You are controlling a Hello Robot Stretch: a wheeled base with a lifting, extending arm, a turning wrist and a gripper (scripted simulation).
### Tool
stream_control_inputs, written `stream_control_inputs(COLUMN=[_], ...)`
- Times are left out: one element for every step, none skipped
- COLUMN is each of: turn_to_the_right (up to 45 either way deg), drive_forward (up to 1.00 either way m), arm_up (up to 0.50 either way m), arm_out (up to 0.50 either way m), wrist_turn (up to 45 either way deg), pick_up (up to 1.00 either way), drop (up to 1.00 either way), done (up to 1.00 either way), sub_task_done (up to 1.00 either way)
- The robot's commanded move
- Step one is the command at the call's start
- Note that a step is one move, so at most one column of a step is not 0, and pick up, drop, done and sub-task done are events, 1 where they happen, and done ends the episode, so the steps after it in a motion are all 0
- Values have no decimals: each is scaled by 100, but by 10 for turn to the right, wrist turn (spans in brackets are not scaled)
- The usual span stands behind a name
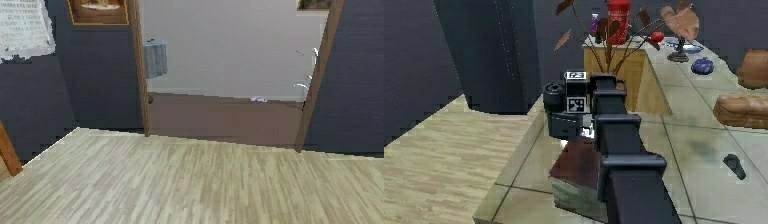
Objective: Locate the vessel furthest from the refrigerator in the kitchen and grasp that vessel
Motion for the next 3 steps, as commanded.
stream_control_inputs(turn_to_the_right=[0, 0, 0], drive_forward=[0, 0, 0], arm_up=[0, -14, 0], arm_out=[0, 0, 0], wrist_turn=[0, 0, 0], pick_up=[100, 0, 100], drop=[0, 0, 0], done=[0, 0, 0], sub_task_done=[0, 0, 0])
